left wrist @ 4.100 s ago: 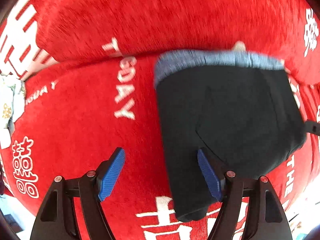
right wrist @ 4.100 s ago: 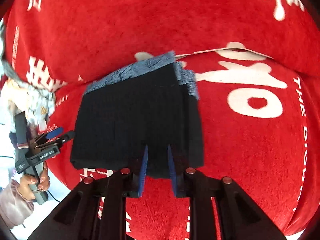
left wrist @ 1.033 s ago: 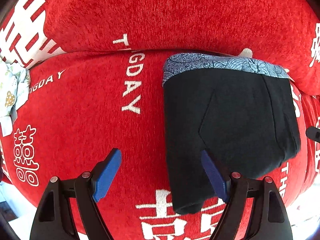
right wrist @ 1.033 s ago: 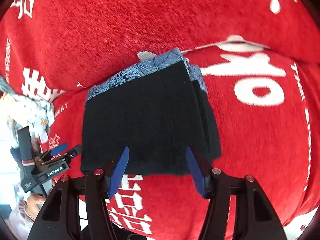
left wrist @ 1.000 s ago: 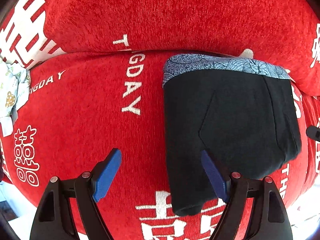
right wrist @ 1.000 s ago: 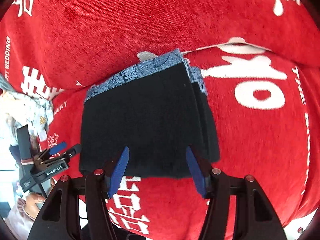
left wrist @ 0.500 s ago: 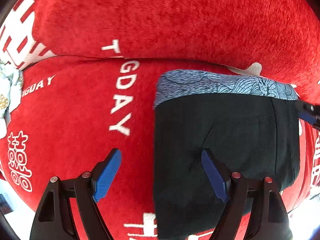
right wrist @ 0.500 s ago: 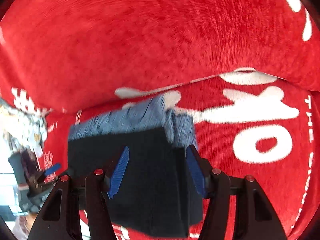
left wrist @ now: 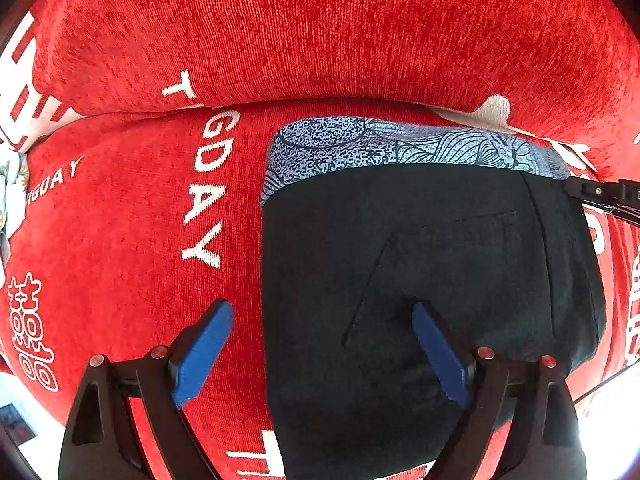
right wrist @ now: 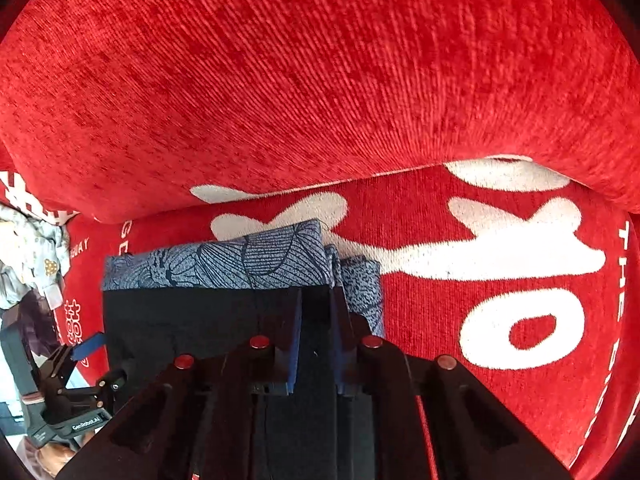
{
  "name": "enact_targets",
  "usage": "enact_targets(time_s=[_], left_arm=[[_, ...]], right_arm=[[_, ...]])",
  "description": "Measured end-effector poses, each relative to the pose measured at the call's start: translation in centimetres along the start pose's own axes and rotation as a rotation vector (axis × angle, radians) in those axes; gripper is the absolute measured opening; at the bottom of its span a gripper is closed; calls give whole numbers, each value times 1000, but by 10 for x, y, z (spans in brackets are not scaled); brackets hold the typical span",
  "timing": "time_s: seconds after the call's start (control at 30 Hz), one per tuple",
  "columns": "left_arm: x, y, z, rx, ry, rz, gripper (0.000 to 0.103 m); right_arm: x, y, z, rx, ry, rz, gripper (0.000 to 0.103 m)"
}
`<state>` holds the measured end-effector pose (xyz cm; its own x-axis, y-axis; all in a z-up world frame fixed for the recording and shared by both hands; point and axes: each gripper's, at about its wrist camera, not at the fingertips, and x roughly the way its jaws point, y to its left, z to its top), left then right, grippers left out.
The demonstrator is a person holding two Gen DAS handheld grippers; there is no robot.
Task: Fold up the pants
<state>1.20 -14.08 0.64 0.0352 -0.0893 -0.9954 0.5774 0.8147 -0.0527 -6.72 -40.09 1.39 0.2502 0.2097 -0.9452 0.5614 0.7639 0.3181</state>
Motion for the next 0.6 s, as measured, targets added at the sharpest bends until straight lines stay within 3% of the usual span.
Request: enact_targets(time_s=[0.13, 0.27, 0.37, 0.43, 0.53, 0.6], left_arm=[[2, 1, 0, 5, 4, -4, 92], [2, 1, 0, 12, 3, 1, 92], [1, -4, 0, 12, 3, 1, 92], [1, -5, 1, 12, 2, 18, 99], [3, -5, 3, 2, 8, 17, 101], [4, -3, 3, -4, 11, 11, 101]], right_arm=[[-15, -10, -14, 44, 9, 4, 33], [-35, -5, -34, 12, -20, -29, 35], [-45, 9, -48, -29, -47, -5, 35], [-48, 18, -56, -58, -53, 27, 35], [-33, 34, -67, -100, -12, 62, 36], [-12, 36, -75, -125, 48, 49, 44]])
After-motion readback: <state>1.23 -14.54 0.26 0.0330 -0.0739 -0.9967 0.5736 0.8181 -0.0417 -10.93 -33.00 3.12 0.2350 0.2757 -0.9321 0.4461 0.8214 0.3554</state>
